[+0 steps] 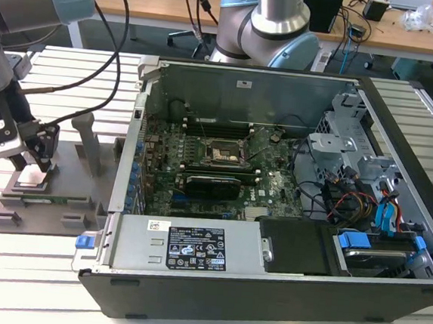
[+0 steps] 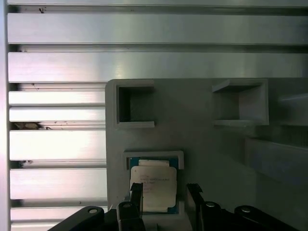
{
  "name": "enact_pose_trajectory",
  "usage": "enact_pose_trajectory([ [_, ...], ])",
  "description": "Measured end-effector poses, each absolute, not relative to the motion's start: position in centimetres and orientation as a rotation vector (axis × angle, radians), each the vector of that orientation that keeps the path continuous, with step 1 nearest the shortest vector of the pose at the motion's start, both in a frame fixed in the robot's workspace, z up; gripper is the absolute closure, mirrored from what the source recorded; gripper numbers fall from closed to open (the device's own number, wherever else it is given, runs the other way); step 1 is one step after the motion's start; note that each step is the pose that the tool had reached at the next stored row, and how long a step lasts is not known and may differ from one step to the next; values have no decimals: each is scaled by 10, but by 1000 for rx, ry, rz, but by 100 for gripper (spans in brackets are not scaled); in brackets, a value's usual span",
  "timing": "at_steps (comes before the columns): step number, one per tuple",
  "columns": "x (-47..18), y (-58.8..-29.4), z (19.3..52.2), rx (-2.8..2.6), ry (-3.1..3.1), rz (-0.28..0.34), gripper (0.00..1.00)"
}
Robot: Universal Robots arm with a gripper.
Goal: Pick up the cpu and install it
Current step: 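Pick up the cpu and move it towards the insertion slot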
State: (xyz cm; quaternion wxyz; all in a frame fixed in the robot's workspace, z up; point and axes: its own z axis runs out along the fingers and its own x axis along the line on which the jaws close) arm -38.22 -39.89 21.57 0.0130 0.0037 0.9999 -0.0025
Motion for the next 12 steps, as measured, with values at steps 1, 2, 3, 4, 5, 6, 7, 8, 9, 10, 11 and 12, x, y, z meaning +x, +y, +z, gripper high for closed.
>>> enact_pose_trajectory([
  [1, -382, -399, 215, 12, 3115, -8, 52],
  [2, -382, -399, 215, 12, 3116, -8, 52],
  [3, -382, -399, 215, 12, 3116, -8, 52],
  [4, -382, -399, 214, 12, 3115, -8, 52],
  [5, -382, -399, 214, 12, 3115, -8, 52],
  [6, -382, -399, 213, 12, 3115, -8, 52],
  [7, -382, -399, 213, 12, 3115, -8, 52],
  [8, -382, -399, 212, 12, 3115, -8, 52],
  [9, -382, -399, 211, 12, 3115, -8, 52],
  [10, -382, -399, 210, 12, 3115, -8, 52],
  [11, -382, -399, 209, 12, 3115, -8, 52],
  [12, -382, -399, 209, 12, 3116, -11, 52],
])
